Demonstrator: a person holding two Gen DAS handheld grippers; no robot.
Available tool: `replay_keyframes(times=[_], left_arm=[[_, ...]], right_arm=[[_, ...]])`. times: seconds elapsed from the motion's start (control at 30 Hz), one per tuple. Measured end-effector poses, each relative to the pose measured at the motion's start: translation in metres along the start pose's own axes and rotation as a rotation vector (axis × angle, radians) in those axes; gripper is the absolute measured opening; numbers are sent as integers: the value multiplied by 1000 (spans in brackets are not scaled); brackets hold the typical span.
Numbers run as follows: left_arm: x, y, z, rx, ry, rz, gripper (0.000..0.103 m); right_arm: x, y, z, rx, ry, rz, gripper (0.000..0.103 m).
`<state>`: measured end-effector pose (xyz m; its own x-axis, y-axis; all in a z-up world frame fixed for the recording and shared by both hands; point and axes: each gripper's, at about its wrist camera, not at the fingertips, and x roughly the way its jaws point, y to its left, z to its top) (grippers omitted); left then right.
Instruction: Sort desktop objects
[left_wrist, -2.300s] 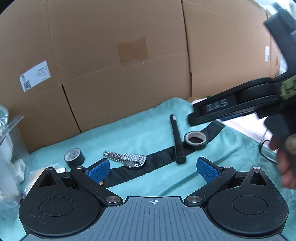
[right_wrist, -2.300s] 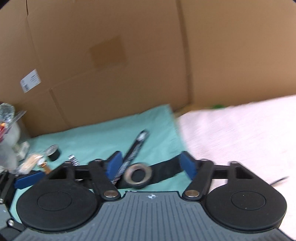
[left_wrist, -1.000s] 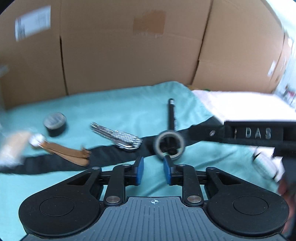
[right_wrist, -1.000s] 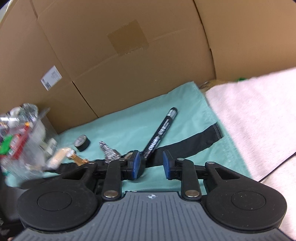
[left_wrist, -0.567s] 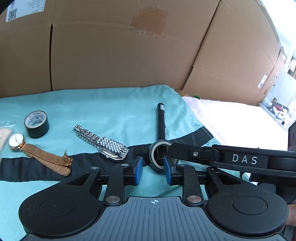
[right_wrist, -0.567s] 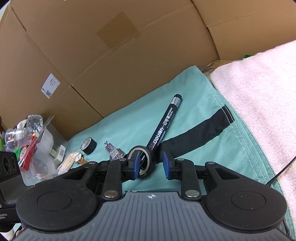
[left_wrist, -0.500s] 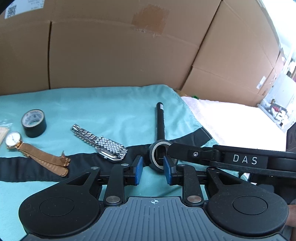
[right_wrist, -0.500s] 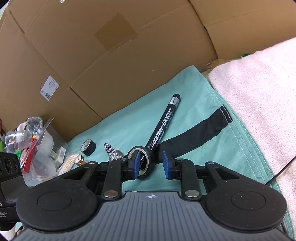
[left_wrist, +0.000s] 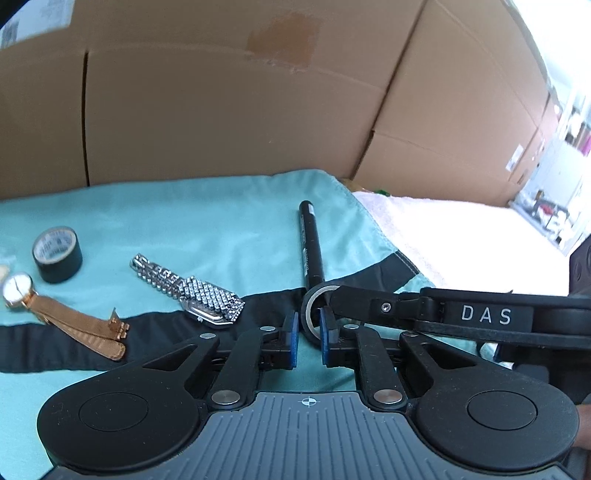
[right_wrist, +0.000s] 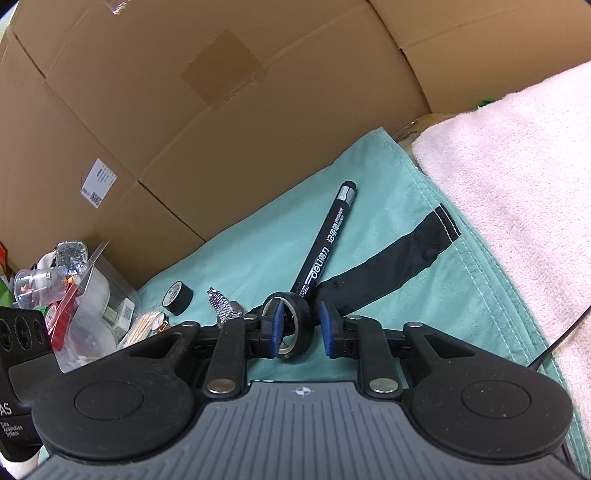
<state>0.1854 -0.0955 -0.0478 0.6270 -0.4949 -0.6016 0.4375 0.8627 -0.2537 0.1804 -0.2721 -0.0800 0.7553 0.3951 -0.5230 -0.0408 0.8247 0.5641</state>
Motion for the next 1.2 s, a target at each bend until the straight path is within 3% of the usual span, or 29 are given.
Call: replay_keyframes(times=[0.3, 0.6, 0.77, 0.83, 1.03, 1.13, 1.2], left_arm=[[-11, 1, -5, -4, -10, 17, 7], [-11, -10, -11, 105, -43, 70, 7], [-7, -9, -9, 112, -35, 66, 19], [-5, -11, -9, 119, -30, 77, 20], [-5, -16, -12, 159, -44, 101, 19], [-6, -17, -12, 164, -50, 114, 6], [-9, -17, -13, 161, -63, 125, 6]], right_arm=[[-4, 9, -5, -23, 10, 4, 20], [-2, 10, -11, -55, 3, -15, 16], [-1, 4, -12, -37, -3, 2, 15], [-1, 3, -12, -34, -8, 4, 15], [-2, 7, -15, -66, -24, -10, 15], [-2, 8, -15, -71, -26, -12, 15], [-3, 9, -15, -73, -25, -3, 15]])
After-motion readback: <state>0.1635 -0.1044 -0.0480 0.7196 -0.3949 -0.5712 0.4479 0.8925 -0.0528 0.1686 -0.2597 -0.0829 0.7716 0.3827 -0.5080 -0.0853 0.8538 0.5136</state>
